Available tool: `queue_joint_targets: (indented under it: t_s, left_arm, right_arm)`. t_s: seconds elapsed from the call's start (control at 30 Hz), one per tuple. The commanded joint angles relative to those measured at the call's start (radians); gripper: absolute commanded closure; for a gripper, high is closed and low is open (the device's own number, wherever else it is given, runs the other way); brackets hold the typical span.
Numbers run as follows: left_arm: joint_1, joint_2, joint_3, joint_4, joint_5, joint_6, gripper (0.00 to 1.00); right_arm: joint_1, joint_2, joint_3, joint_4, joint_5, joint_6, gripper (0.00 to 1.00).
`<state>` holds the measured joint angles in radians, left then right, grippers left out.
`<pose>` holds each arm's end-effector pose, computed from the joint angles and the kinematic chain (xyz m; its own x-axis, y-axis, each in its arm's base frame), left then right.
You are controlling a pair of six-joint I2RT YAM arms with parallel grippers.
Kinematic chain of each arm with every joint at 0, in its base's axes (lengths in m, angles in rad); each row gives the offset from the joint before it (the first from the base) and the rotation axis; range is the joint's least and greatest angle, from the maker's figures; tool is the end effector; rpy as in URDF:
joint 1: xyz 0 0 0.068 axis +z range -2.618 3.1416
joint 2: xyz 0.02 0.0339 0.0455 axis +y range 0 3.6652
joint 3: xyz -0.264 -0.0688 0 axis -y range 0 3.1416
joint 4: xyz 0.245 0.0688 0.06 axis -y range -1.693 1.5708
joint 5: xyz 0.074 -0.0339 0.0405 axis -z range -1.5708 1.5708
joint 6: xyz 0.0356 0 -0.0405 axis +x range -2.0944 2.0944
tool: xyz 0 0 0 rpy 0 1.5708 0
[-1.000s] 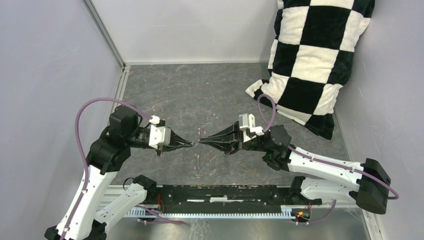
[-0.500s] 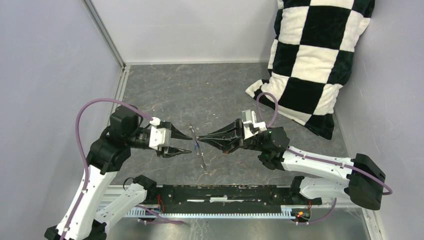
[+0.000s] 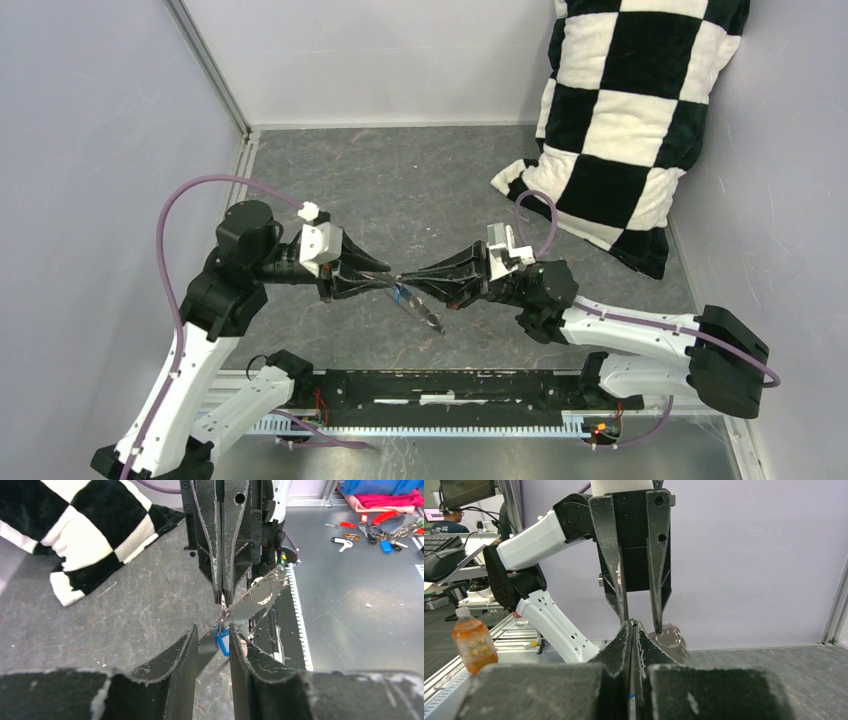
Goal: Put the keys on the keyring
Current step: Adjust the key on the keyring, then place the keyring at the center of the board.
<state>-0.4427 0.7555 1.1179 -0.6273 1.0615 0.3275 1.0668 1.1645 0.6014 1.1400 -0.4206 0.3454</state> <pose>0.0986 -0.0811 0.4136 0.0881 0.1318 -0.9874 0.9948 0.0393 0.0940 0.1052 0.2208 0.3340 -0.0787 0.4972 -0.8641 -0.9968 -0.0289 0.0742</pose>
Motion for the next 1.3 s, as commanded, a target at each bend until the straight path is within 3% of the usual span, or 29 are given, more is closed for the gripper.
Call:
queue_joint_targets:
  t_s: [0.0,0.17,0.33,0.43,0.6,0.73,0.97,1.03,1.17,1.27]
  left_arm:
    - [-0.001,0.024,-0.018,0.071,0.046,-0.109,0.63]
    - [-0.001,0.045,-0.018,0.073,0.06,-0.113,0.69]
    - [-0.001,0.045,-0.027,0.072,0.025,-0.078,0.97]
    - [-0.001,0.041,-0.02,0.019,0.005,0.005,0.98]
    - [-0.002,0.054,0.011,-0.088,-0.005,0.135,0.98]
    - [-0.002,0.052,0.013,-0.113,-0.01,0.178,0.98]
    - [-0.001,0.063,0.01,-0.115,-0.012,0.22,0.98]
    - [-0.001,0.064,0.003,-0.115,-0.018,0.235,0.98]
    - [-0.002,0.068,-0.049,-0.114,-0.058,0.312,0.98]
    - [-0.002,0.095,-0.136,-0.089,-0.101,0.405,0.98]
  right_arm:
    - [0.009,0.019,0.0,0.105,0.039,0.016,1.0]
    - [0.027,0.04,0.013,0.082,0.069,-0.014,1.0]
    - [0.032,0.039,0.006,0.076,0.092,-0.022,0.97]
    - [0.031,0.018,0.03,-0.047,0.09,-0.065,0.82]
    - [0.016,-0.006,0.145,-0.387,-0.012,-0.179,0.71]
    - [-0.002,-0.007,0.224,-0.586,-0.087,-0.23,0.71]
    - [-0.015,0.035,0.363,-0.829,-0.125,-0.325,0.82]
    - [-0.023,0.035,0.368,-0.863,-0.109,-0.338,0.82]
    - [-0.05,-0.036,0.316,-0.911,0.034,-0.39,0.62]
    - [-0.085,-0.12,0.229,-0.901,0.149,-0.395,0.55]
